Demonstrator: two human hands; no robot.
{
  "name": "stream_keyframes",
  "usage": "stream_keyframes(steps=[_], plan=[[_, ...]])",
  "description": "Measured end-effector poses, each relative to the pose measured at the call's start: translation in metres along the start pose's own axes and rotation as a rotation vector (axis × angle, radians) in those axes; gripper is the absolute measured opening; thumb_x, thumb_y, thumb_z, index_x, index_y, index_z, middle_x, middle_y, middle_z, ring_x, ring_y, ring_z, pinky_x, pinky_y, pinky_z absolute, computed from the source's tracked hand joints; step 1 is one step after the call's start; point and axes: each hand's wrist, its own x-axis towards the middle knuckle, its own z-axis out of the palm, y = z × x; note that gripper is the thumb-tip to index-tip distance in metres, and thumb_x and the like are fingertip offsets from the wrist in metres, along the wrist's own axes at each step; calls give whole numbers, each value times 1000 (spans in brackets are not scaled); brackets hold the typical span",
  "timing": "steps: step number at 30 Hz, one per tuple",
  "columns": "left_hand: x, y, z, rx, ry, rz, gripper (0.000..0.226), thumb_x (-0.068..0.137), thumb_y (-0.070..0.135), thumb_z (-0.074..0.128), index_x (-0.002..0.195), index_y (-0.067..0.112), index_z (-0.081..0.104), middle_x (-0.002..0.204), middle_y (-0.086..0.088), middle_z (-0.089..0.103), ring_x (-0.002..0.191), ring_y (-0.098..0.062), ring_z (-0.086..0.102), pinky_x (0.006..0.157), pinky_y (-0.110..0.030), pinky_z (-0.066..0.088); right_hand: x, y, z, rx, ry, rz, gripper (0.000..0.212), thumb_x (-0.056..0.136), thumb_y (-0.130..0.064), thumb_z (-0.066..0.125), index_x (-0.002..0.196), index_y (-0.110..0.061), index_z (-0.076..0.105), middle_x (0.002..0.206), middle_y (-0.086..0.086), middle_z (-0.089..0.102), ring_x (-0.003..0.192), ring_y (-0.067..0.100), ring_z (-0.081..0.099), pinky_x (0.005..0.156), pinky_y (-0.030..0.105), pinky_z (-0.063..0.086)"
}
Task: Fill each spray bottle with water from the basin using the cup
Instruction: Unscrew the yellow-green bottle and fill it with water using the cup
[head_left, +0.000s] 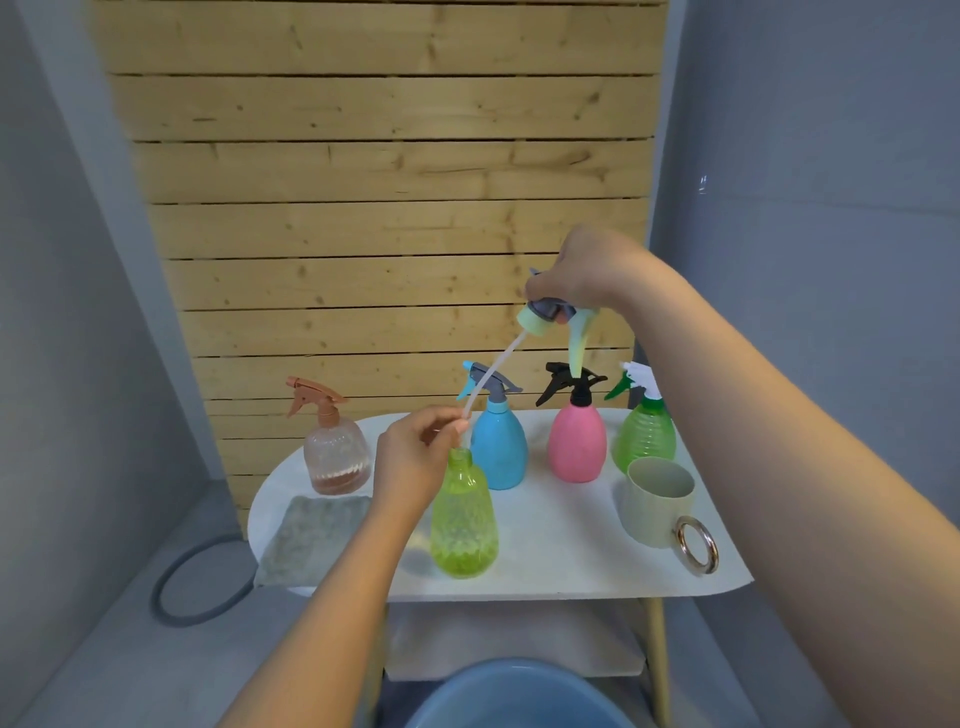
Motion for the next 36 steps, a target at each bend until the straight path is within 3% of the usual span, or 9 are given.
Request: stream_keyframes(steps=[4, 8, 14, 21, 26, 29, 32, 34, 36], plan=[[-1, -9, 0, 104, -20, -28, 10, 88, 14, 64, 91, 18, 73, 79, 5, 70, 72, -3, 62, 66, -6, 42, 9, 4, 18, -30, -23, 20, 34, 77, -20, 58, 44, -17, 53, 40, -8, 51, 49, 12, 43, 46, 22, 31], [-3, -17, 7, 259, -27, -2, 8, 87, 14, 65, 91, 18, 72, 89, 8, 65, 82, -9, 56, 72, -16, 37, 22, 12, 39, -43, -27, 27, 40, 78, -21, 61, 41, -16, 50, 42, -5, 51, 52, 16, 45, 50, 21, 38], [-5, -19, 13, 189, 27, -61, 11, 88, 19, 64, 97, 16, 69, 98, 5, 64, 73, 1, 55, 61, 0, 37, 29, 13, 78, -152, -157, -23, 37, 82, -34, 66, 51, -17, 56, 49, -7, 52, 54, 14, 48, 51, 22, 36], [-20, -28, 18, -72, 50, -118, 36, 80, 10, 72, 108, 26, 55, 96, 8, 60, 87, -5, 56, 72, -7, 45, 21, 8, 139, -163, -196, -174, 26, 78, -34, 71, 63, -15, 61, 63, -1, 55, 65, 21, 51, 53, 25, 34], [-27, -39, 22, -107, 79, -116, 24, 82, 14, 71, 105, 18, 64, 100, 4, 67, 92, -10, 62, 81, -21, 49, 14, 12, 160, -126, -167, -212, 39, 80, -32, 68, 58, -11, 44, 58, 2, 41, 65, 22, 43, 46, 28, 25], [-24, -41, 21, -81, 108, -129, 22, 85, 20, 69, 106, 17, 65, 97, 7, 69, 91, -9, 63, 80, -23, 50, 8, 20, 150, 182, -219, -181, 25, 82, -33, 66, 87, -8, 66, 71, 3, 60, 71, 16, 52, 58, 26, 37], [-25, -40, 20, -83, 93, -132, 20, 87, 22, 67, 107, 21, 64, 100, 14, 66, 96, -3, 59, 78, -16, 45, 10, 37, 143, 761, -225, 36, 31, 92, -30, 50, 89, -7, 69, 88, 1, 70, 77, 20, 59, 70, 25, 47], [-26, -39, 21, -96, 73, -146, 20, 87, 25, 66, 106, 28, 61, 102, 21, 62, 100, 2, 55, 79, -14, 41, 11, 54, 152, 832, -273, 105, 27, 92, -22, 46, 92, -13, 72, 101, 5, 72, 83, 20, 65, 78, 27, 54], [-26, -41, 20, -117, 64, -159, 19, 88, 28, 64, 107, 31, 61, 104, 22, 61, 102, 0, 55, 84, -20, 43, 7, 66, 167, 800, -389, 1, 22, 89, -8, 53, 93, -18, 71, 100, 4, 72, 93, 16, 67, 86, 26, 53]])
